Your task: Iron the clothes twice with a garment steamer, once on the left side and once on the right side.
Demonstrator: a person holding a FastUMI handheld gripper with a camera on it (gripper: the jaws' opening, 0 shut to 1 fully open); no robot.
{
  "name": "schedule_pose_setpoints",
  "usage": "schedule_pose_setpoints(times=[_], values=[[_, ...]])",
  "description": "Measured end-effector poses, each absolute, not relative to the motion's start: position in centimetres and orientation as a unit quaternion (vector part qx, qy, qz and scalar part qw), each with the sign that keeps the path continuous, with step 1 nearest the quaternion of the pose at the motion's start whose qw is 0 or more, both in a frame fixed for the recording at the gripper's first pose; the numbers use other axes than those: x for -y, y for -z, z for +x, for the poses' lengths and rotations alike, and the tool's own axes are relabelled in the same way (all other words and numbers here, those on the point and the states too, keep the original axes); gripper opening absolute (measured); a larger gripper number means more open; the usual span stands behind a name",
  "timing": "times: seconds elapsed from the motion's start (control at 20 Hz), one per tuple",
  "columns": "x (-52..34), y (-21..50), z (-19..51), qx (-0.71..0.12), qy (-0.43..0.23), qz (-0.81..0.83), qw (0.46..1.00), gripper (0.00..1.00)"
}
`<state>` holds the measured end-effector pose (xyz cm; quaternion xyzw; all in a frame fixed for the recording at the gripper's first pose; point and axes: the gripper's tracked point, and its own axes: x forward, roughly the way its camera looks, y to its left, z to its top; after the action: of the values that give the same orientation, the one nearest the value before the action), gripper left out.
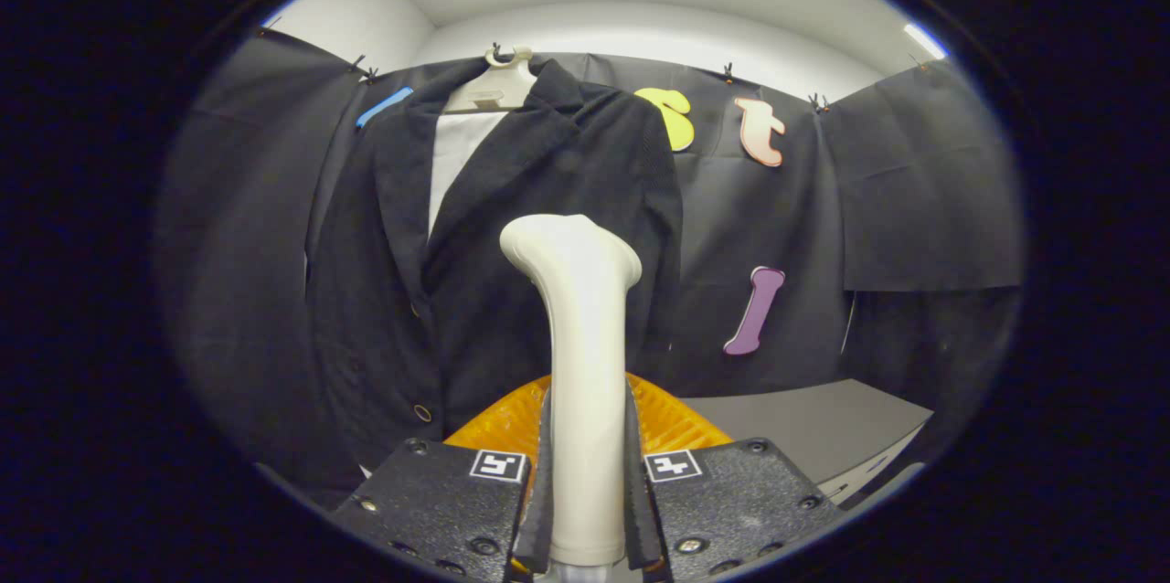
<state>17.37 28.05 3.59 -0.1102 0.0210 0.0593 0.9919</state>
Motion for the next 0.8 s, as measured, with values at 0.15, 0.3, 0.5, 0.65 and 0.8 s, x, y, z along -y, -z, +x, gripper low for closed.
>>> schedule_pose_setpoints(times=[0.15, 0.3, 0.5, 0.65, 0.8], values=[[-27.6, -1.2, 16.4, -0.048, -0.054, -0.104, 0.992, 0.34], [-26.8, 1.4, 15.3, -0.077, -0.042, -0.109, 0.990, 0.34], [-26.3, 4.0, 14.0, -0.095, -0.045, -0.124, 0.987, 0.34], [-25.8, 6.4, 13.3, -0.115, -0.051, -0.140, 0.982, 0.34], [-25.2, 8.9, 12.6, -0.133, -0.055, -0.143, 0.979, 0.34]])
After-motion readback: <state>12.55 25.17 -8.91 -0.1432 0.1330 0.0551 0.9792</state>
